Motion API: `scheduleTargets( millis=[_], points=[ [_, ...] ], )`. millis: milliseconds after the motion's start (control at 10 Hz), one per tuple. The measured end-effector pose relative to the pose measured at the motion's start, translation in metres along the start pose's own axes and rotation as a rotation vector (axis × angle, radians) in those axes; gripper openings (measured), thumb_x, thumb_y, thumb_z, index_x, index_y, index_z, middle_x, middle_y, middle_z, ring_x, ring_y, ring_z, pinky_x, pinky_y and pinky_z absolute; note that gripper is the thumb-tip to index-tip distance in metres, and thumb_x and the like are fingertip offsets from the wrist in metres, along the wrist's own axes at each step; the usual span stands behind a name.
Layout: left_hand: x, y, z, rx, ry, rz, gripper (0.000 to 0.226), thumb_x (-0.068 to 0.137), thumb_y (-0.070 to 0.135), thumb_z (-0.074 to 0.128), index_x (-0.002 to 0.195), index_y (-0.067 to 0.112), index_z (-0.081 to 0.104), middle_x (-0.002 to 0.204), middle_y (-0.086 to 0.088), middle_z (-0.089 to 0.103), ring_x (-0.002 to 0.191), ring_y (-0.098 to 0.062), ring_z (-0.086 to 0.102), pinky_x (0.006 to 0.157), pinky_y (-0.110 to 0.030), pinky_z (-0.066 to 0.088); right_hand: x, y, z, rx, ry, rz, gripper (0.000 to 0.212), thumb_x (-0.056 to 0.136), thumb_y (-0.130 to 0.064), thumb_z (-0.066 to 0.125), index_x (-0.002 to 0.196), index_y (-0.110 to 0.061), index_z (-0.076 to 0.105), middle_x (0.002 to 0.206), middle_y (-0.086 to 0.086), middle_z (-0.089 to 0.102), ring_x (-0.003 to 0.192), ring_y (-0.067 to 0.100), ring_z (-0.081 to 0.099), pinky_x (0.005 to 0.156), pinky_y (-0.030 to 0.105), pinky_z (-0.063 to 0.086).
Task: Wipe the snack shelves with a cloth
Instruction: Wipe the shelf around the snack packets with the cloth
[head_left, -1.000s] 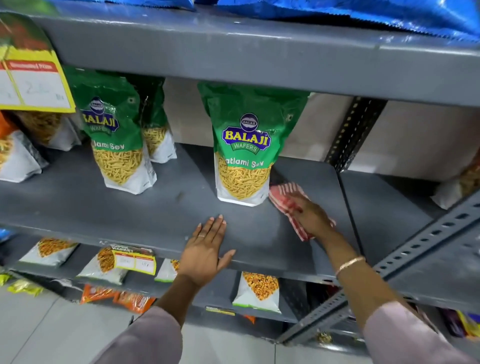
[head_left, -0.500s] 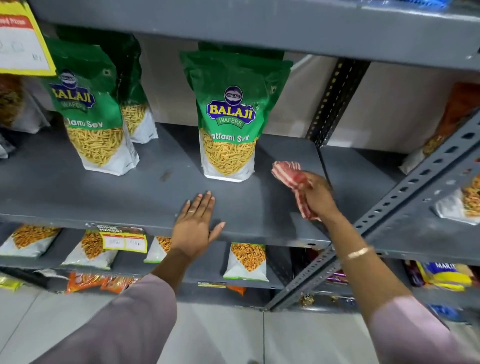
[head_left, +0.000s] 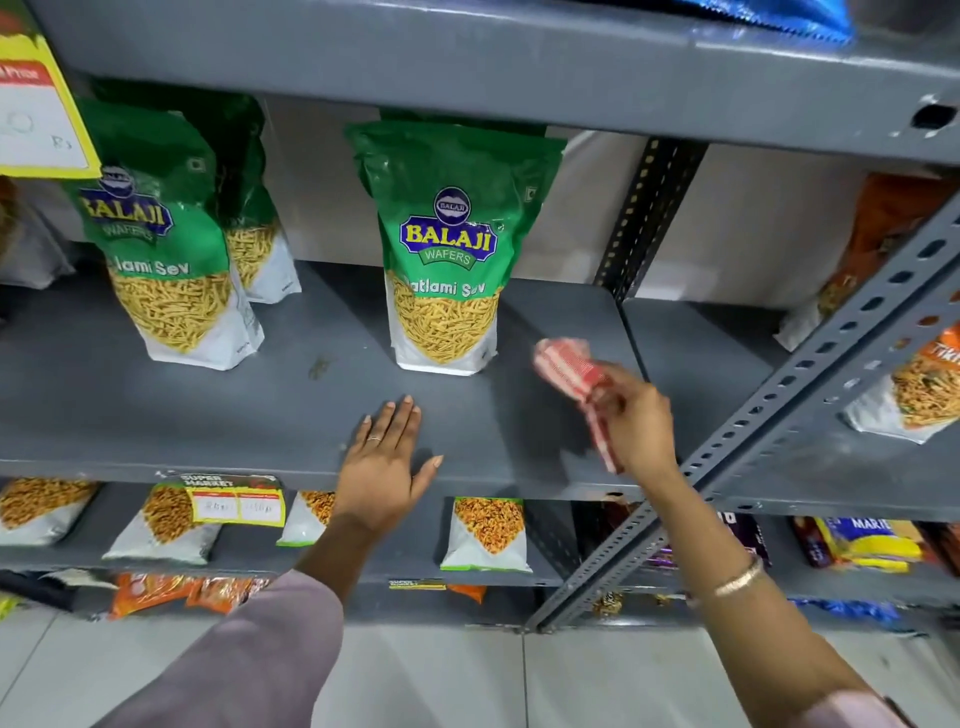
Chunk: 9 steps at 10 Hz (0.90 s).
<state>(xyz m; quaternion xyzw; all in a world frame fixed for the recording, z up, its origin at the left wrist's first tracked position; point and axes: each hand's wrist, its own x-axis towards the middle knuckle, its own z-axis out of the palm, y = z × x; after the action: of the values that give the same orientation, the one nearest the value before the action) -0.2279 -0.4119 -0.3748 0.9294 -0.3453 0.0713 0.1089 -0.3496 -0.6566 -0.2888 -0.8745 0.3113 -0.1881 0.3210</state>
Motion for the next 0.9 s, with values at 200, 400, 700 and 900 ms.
scheduleTargets(
  millis=[200,400,700,900],
  points=[
    [0.0,0.0,-0.001,0.003,-0.002,-0.003,0.078,0.097,0.055,0.007,0.127,0.002,0.055,0.133,-0.014,0.054,0.121,-0.031,0.053,0.105,-0.039,0.022,-0.002,-0.002,0.05,-0.536,-0.267,0.099,0.058,0.092,-0.007,0.038,0.146,-0.01,0.019,0.142,0.021,0.042,0.126,0.037,0.049,0.096,0.046,0.052],
    [0.001,0.0,-0.001,-0.004,-0.009,-0.011,0.078,0.097,0.054,0.006,0.125,0.001,0.057,0.132,-0.014,0.055,0.119,-0.031,0.054,0.109,-0.033,0.012,-0.036,-0.018,0.062,-0.488,-0.311,-0.219,0.049,0.094,-0.022,0.042,0.142,-0.021,0.028,0.143,0.011,0.044,0.128,0.029,0.047,0.102,0.042,0.046],
    [0.002,0.0,0.0,0.014,-0.039,-0.003,0.079,0.096,0.054,0.003,0.128,0.004,0.054,0.134,-0.012,0.054,0.121,-0.028,0.053,0.105,-0.037,0.022,0.097,0.01,0.069,-0.299,-0.094,0.039,0.04,0.077,-0.012,0.046,0.114,-0.012,0.061,0.114,0.025,0.063,0.108,0.04,0.059,0.096,0.052,0.046],
    [0.002,-0.001,0.002,0.024,-0.01,-0.01,0.079,0.096,0.053,0.004,0.127,0.003,0.056,0.133,-0.012,0.054,0.12,-0.028,0.054,0.105,-0.036,0.022,0.135,0.027,0.068,-0.439,-0.072,0.191,0.071,0.081,-0.023,0.052,0.145,-0.009,0.025,0.148,0.027,0.03,0.139,0.039,0.026,0.117,0.042,0.021]
  ],
)
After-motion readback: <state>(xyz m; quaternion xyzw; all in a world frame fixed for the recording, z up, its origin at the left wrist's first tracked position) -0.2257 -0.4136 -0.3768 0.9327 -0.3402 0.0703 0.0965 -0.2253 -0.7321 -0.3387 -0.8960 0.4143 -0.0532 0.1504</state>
